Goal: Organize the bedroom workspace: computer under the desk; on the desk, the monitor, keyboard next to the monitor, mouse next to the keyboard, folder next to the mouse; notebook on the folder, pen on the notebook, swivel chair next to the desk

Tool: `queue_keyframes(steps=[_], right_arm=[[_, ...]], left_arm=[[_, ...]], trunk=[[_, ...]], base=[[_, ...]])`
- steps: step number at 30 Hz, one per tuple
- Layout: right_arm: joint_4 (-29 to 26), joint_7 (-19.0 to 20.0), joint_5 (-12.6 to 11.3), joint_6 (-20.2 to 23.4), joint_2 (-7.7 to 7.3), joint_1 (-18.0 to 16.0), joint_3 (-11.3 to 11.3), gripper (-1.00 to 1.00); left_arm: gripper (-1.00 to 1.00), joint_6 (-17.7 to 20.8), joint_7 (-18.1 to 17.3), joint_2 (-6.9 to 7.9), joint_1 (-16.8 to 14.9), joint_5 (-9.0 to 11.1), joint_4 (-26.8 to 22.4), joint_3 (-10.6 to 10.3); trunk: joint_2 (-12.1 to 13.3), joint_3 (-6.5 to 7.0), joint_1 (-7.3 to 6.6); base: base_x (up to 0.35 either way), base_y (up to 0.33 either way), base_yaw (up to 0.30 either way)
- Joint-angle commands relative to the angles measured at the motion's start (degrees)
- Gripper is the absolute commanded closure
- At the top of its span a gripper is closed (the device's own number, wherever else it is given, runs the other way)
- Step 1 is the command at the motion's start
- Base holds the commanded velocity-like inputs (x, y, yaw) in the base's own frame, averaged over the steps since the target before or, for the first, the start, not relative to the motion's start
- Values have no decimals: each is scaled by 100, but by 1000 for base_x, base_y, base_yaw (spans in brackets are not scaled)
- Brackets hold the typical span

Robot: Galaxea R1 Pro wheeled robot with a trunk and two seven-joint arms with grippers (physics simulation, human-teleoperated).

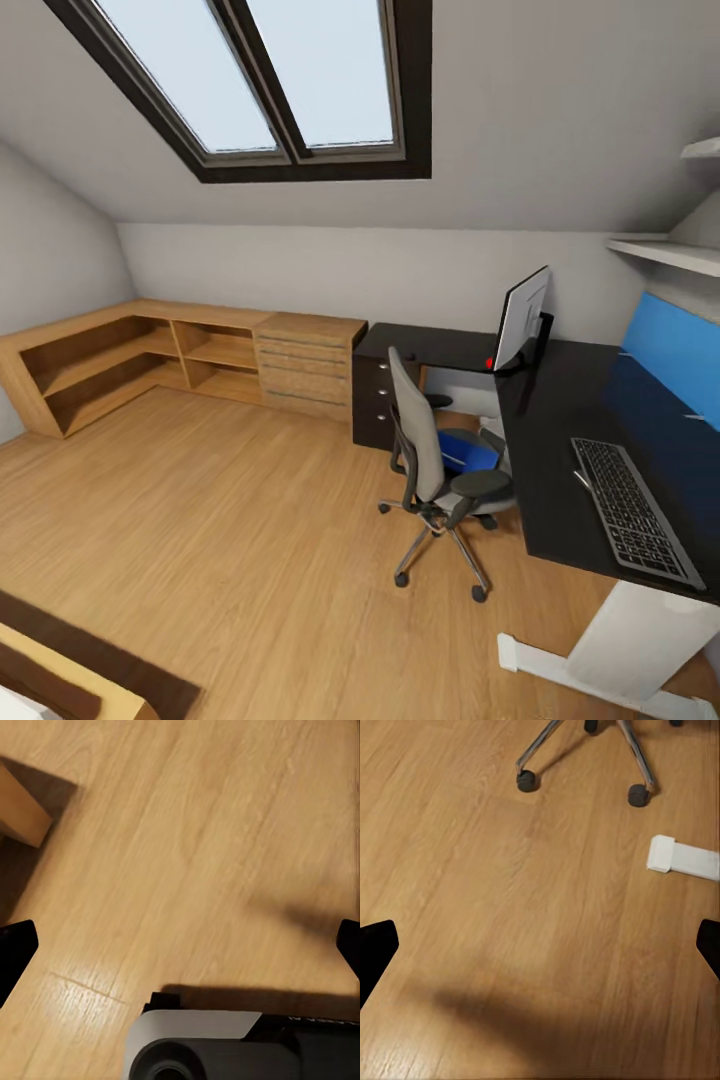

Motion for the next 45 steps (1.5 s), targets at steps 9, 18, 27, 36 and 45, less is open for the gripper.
queue_keyframes(steps=[9, 18, 27, 36, 45], right_arm=[[6, 0, 21, -18, 2, -5, -22, -100], [6, 0, 21, -18, 2, -7, -21, -100], [6, 1, 21, -18, -1, -4, -26, -100], [18, 0, 21, -26, -6, -2, -35, -100], [247, -1, 19, -77, 7, -4, -28, -100]], left_arm=[[-100, -9, 15, -10, -2, 204, -5, 18], [-100, -8, 42, -6, -2, 259, -5, 12], [-100, -7, 54, 0, -2, 852, -18, 167], [-100, 28, 37, 0, -2, 1332, -39, 219], [-100, 21, 35, -11, -2, 1328, -40, 213]], trunk=[[-5, -12, 1], [-326, -155, 176], [-687, -335, 374], [-1048, -562, 572], [-1409, -749, 769]], base=[[1, 1, -279], [0, 0, -283], [0, 0, -268], [0, 0, -112], [0, 0, -5]])
